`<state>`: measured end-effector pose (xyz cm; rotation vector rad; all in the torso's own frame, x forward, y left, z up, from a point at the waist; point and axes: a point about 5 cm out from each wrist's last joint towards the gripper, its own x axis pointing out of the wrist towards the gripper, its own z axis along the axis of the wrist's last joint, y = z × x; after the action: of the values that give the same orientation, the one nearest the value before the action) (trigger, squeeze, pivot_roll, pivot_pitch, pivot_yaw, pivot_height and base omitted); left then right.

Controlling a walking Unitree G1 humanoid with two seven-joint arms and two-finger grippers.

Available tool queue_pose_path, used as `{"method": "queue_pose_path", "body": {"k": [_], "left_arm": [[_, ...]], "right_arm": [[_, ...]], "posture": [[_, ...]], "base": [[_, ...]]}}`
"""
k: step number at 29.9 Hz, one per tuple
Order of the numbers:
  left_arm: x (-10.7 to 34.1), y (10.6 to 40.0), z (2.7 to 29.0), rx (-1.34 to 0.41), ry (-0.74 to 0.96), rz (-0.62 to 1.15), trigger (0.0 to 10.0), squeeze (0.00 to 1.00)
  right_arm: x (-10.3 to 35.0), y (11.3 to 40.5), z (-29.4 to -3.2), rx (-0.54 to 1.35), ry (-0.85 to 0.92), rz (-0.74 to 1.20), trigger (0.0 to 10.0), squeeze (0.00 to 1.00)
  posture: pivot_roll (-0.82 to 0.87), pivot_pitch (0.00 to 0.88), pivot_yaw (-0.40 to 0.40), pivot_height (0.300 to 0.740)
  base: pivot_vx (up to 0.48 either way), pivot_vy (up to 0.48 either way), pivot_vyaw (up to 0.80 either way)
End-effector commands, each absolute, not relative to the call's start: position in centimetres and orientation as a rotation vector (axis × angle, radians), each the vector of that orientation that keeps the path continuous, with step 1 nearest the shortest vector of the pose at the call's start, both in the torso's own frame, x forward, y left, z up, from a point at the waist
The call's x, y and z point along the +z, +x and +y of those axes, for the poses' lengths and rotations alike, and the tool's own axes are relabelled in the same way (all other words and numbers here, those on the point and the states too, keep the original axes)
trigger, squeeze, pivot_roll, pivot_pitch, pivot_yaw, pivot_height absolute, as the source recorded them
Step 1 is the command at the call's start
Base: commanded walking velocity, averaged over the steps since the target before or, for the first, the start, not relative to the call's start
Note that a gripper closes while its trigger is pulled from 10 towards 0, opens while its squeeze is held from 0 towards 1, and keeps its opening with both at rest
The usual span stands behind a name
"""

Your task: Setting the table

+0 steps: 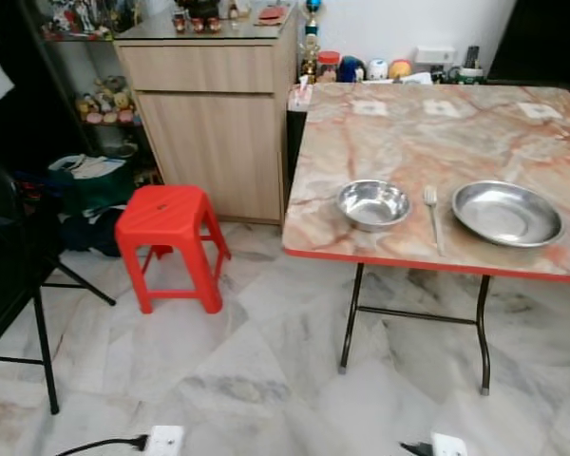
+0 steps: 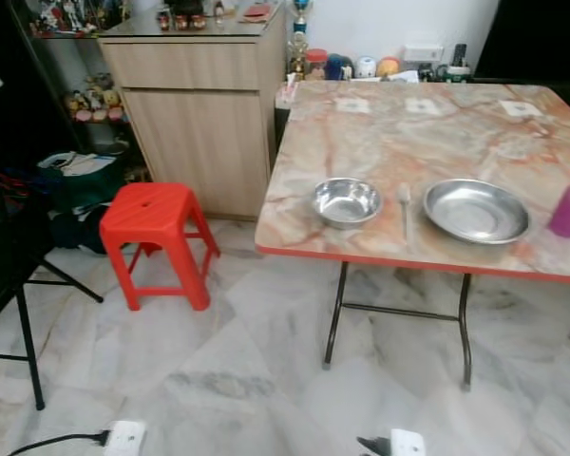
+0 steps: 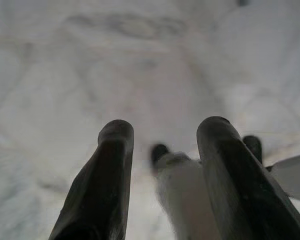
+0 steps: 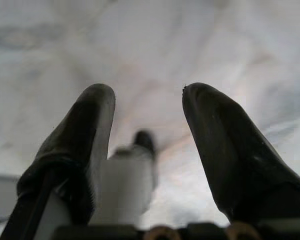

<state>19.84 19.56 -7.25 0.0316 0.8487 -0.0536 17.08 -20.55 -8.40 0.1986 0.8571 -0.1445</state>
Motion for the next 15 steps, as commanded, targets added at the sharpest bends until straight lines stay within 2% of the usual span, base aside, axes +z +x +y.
{"method": "queue_pose_path", "body": {"k": [1,10,13,15], "left_arm": [[-7.3,19.4,20.7,-0.020,0.048,0.861,10.0,0.00],[-7.4,19.4,20.3,-0.013,0.025,0.855,10.0,0.00],[-7.4,19.3,20.2,-0.014,0.026,0.855,10.0,0.00],[-7.5,19.3,20.1,-0.012,0.024,0.855,10.0,0.00]], "right_arm": [[-8.5,17.3,-19.5,-0.129,0.223,0.854,10.0,0.00],[-7.7,18.6,-19.7,-0.115,0.214,0.788,10.0,0.00],[-7.0,19.7,-19.7,-0.100,0.201,0.729,10.0,0.00],[-5.8,21.4,-19.7,-0.090,0.183,0.627,10.0,0.00]], "posture": [[-0.03,0.101,-0.003,0.740],[-0.04,0.106,-0.010,0.740],[-0.04,0.107,-0.012,0.740],[-0.04,0.109,-0.016,0.740]], "base": [[0.000,0.000,0.00],[0.000,0.000,0.00],[0.000,0.000,0.00],[0.000,0.000,0.00]]}}
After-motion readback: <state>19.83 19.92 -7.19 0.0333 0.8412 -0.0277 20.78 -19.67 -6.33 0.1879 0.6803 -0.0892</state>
